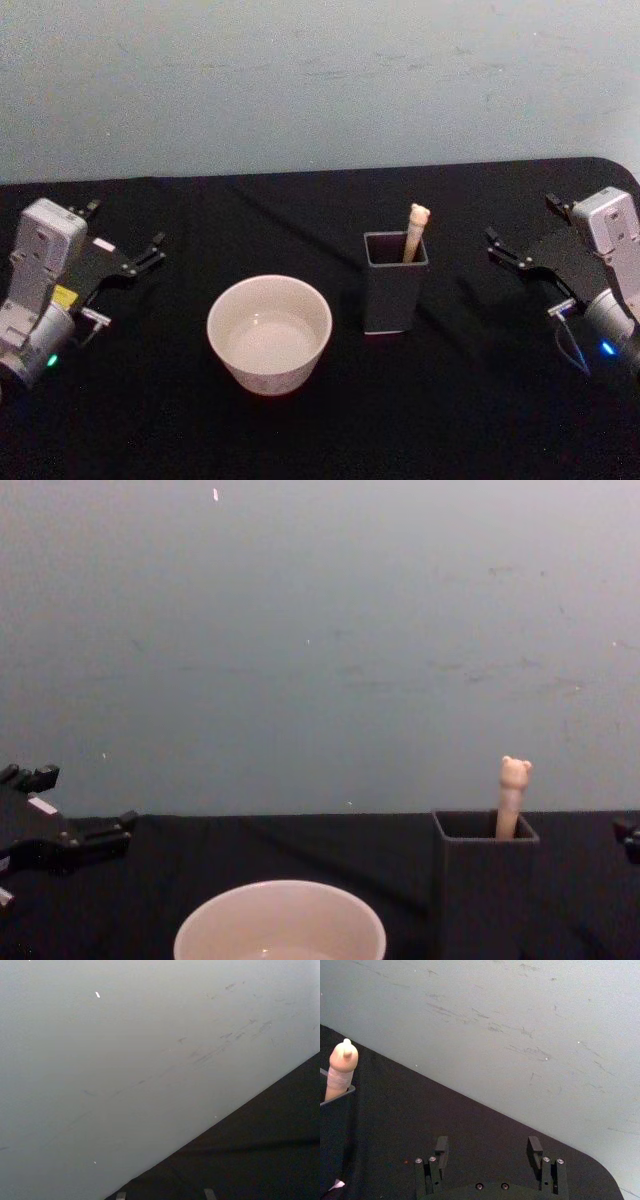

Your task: Pick up the stirring spoon with one hand, stir inside the cup, then place it back in its original position.

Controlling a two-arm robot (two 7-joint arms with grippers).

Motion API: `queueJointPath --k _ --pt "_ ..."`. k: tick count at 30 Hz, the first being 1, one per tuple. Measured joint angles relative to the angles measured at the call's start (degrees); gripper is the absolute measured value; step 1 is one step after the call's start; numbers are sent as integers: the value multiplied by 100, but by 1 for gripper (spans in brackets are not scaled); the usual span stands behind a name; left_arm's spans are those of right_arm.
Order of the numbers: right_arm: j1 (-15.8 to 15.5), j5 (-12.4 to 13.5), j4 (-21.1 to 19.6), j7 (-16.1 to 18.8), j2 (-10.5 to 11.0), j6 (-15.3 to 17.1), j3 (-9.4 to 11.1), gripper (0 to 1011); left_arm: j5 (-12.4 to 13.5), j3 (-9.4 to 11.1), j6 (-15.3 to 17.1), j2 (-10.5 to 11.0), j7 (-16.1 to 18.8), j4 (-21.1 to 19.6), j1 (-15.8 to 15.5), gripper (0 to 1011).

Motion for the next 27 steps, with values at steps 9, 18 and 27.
queueJointPath --k 9,18,27 --pt "0 0 0 0 0 0 0 1002 0 0 0 0 0 0 0 1001" --pt "0 0 0 0 0 0 0 1002 0 0 0 0 0 0 0 1002" --pt "0 0 0 0 0 0 0 1000 0 0 0 0 0 0 0 1001"
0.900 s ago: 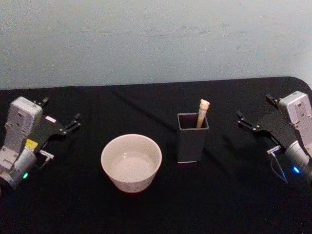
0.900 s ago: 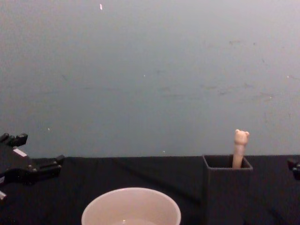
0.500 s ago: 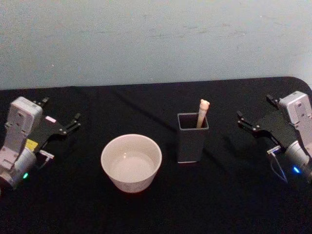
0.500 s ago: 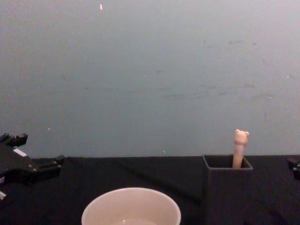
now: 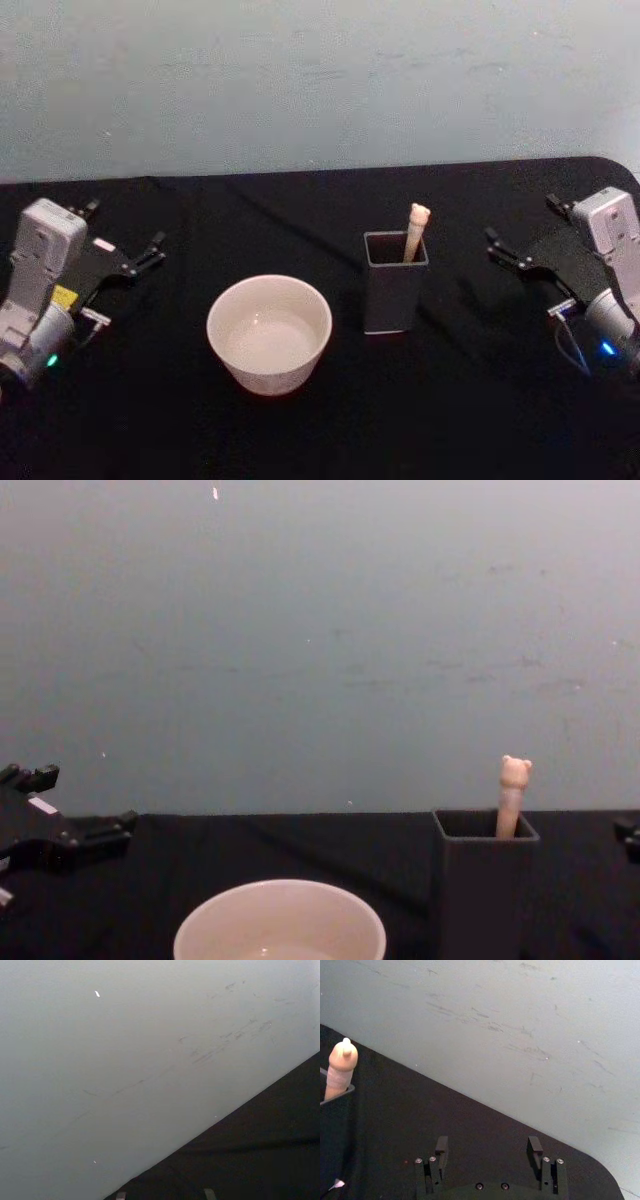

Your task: Pick up the stirring spoon with one hand, stir inside the cup, then place it back in its original position.

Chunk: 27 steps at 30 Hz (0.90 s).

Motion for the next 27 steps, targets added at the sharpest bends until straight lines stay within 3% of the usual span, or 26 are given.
queueJointPath --k 17,21,23,25,27 --pt "0 0 0 0 0 0 0 1002 0 0 0 0 0 0 0 1001" --pt "3 34 -4 92 -29 13 90 1002 0 0 0 0 0 0 0 1001" --pt "-11 119 -48 164 -33 56 155 1002 0 0 0 0 0 0 0 1001" --pt "-80 465 -201 453 18 260 328 1000 0 0 0 0 0 0 0 1001" --pt "-128 652 -292 637 65 355 413 1002 0 0 0 0 0 0 0 1001"
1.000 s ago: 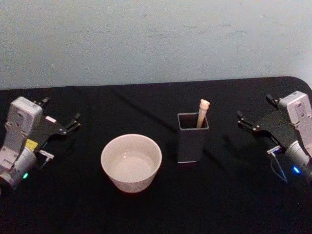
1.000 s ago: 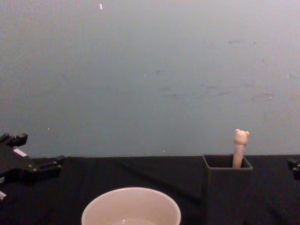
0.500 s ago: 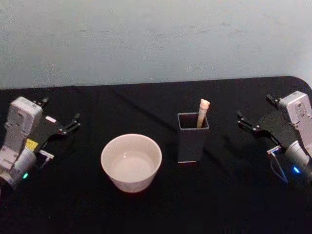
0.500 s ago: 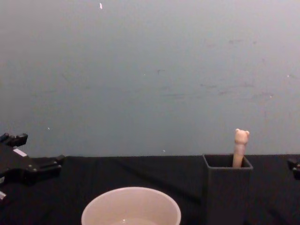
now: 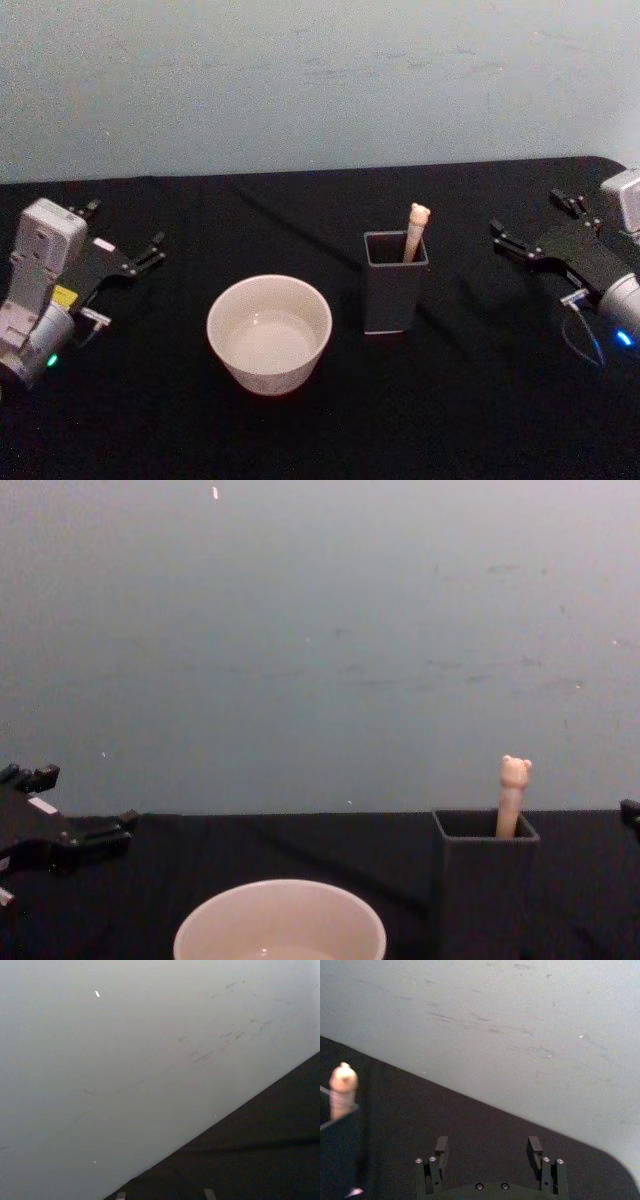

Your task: Pick up the stirring spoon with one hand, stir inside the cup, then place it back in its original position.

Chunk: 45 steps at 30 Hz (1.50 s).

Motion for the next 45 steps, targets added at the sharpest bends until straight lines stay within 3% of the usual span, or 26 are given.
queueJointPath --k 9,15,25,45 --pt "-400 934 -592 1128 357 429 377 1002 0 0 0 0 0 0 0 1001" --pt "-553 1163 -835 1599 419 534 437 1000 0 0 0 0 0 0 0 1001" --pt "-454 1082 -908 1922 238 607 337 1002 0 0 0 0 0 0 0 1001" --pt "468 550 -27 1909 -742 876 -17 1002 0 0 0 0 0 0 0 1001"
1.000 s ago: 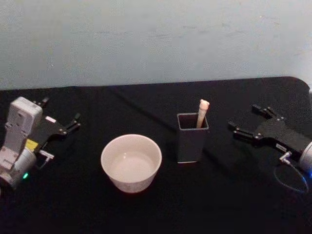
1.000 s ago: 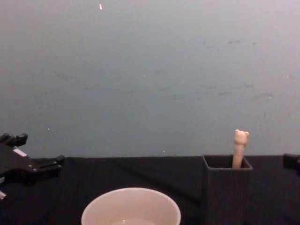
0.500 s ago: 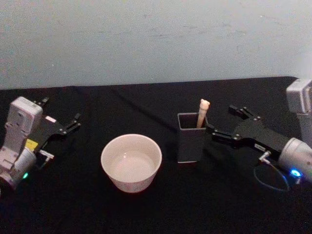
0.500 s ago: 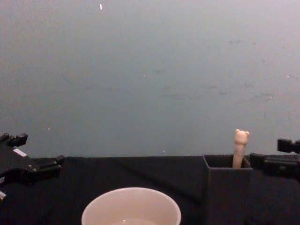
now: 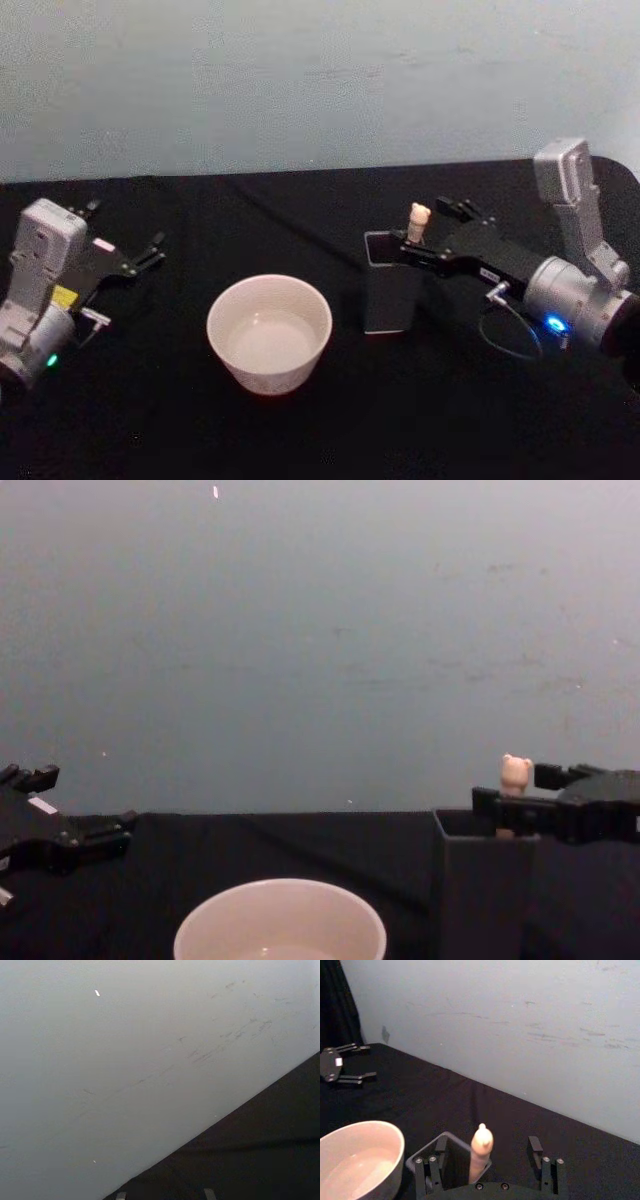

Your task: Pick up the stirring spoon with one hand, stir inside the cup, then place it back in its original position.

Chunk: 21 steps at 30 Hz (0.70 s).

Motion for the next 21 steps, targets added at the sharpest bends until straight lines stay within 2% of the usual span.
queueJointPath --k 4,9,21 --pt "146 -75 192 -35 -152 39 -12 1002 0 0 0 0 0 0 0 1001" --pt "218 -108 282 -46 -242 64 3 1000 0 0 0 0 0 0 0 1001" --pt "221 -118 288 -44 -263 71 31 1000 0 0 0 0 0 0 0 1001"
